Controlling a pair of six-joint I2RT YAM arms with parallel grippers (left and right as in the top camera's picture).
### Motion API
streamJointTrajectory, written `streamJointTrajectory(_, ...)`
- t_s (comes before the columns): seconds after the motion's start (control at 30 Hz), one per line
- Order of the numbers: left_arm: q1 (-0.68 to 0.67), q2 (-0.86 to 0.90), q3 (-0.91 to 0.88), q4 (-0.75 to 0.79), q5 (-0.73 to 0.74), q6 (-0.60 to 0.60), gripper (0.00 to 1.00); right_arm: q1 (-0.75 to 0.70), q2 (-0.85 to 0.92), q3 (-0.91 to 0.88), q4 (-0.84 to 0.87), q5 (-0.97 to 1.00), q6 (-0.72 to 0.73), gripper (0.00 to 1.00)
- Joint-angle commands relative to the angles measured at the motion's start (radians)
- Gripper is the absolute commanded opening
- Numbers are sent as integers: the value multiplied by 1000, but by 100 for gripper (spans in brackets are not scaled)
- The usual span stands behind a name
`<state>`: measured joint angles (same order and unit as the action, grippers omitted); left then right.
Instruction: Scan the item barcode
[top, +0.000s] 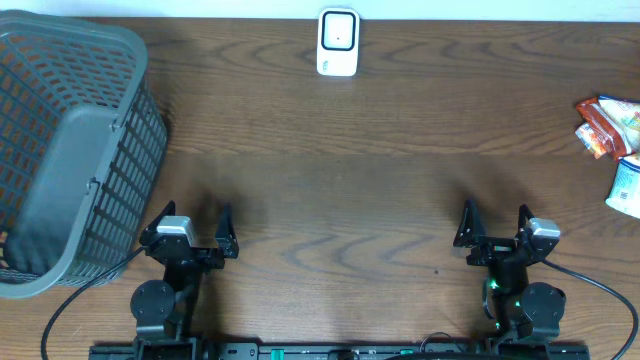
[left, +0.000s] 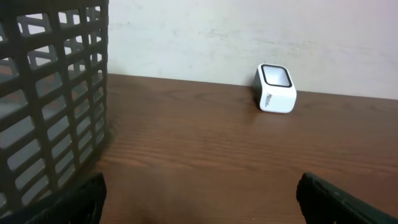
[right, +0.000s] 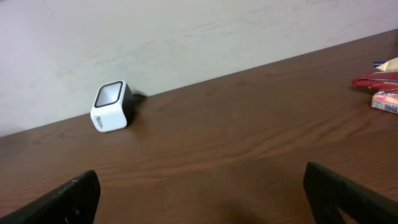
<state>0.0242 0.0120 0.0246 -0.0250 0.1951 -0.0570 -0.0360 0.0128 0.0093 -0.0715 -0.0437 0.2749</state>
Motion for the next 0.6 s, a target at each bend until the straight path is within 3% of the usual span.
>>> streamJointTrajectory(0.0, -4, -10, -21, -29, -6, 12, 98, 2, -7, -4, -3, 16, -2, 99)
streamJointTrajectory(0.47, -4, -8, -21, -29, -6, 12, 98, 2, -7, -4, -2, 57, -3, 99)
streamJointTrajectory(0.57, -4, -8, -21, -29, -6, 12, 98, 2, -7, -4, -3, 53, -58, 99)
